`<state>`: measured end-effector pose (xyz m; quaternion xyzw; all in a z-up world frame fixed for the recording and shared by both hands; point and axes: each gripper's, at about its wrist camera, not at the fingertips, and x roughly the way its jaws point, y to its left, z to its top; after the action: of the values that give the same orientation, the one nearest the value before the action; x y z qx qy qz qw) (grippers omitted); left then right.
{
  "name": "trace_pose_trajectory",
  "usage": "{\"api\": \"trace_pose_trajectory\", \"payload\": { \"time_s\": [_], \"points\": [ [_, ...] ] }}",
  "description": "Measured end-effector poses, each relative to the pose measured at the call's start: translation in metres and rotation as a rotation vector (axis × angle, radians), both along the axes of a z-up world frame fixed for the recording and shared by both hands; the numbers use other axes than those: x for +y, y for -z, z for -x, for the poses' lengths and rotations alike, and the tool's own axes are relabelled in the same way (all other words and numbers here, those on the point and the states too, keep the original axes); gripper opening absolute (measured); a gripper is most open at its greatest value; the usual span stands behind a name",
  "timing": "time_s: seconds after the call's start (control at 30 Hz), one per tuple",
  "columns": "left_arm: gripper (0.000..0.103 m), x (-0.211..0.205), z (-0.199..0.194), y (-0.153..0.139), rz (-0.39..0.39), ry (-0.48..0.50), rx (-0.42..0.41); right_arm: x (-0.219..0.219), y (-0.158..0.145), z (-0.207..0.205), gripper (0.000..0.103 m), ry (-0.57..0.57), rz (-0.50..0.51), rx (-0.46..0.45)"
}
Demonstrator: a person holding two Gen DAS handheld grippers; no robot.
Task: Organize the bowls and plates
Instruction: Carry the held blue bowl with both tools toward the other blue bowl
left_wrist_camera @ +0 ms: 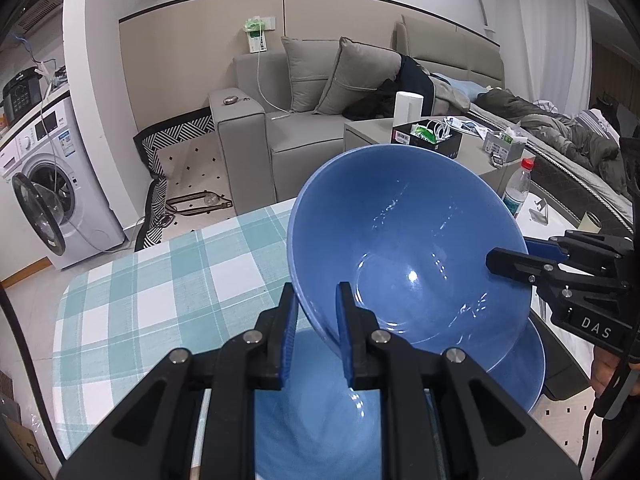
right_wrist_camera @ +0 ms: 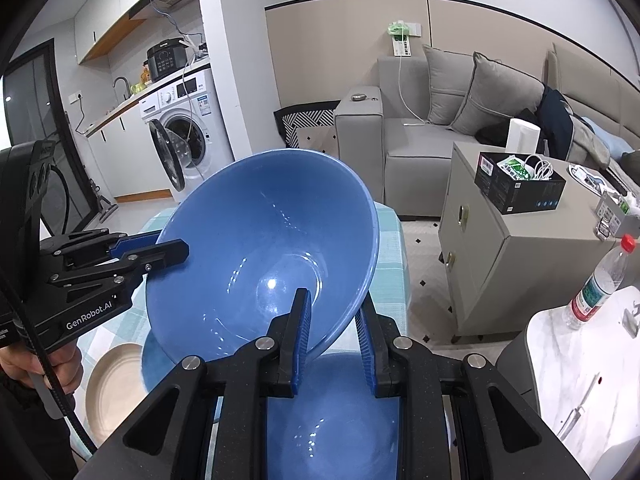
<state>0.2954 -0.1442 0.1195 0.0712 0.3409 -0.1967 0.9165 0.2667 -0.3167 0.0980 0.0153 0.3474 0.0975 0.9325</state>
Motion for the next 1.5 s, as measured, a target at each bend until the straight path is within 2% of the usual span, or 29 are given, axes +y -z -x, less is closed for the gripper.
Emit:
{"api": "trace_pose_trajectory", "payload": {
  "time_s": [0.77,1.23,1.5],
  "points": [
    [0.017,0.024,0.044,0.001,-0.007,-0.059,-0.024,0.026,0.000,0.040,0.023,-0.065,-0.015,-0.042],
    [0.017,0.038,0.055,0.008,-0.014,-0.083,-0.019,0.038,0.009,0.043,0.023,-0.101,-0.025,-0.019],
    [0.017,0.045,0.056,0.019,-0.016,-0.097,0.000,0.047,0.025,0.041,0.023,-0.120,-0.018,0.014]
  ]
}}
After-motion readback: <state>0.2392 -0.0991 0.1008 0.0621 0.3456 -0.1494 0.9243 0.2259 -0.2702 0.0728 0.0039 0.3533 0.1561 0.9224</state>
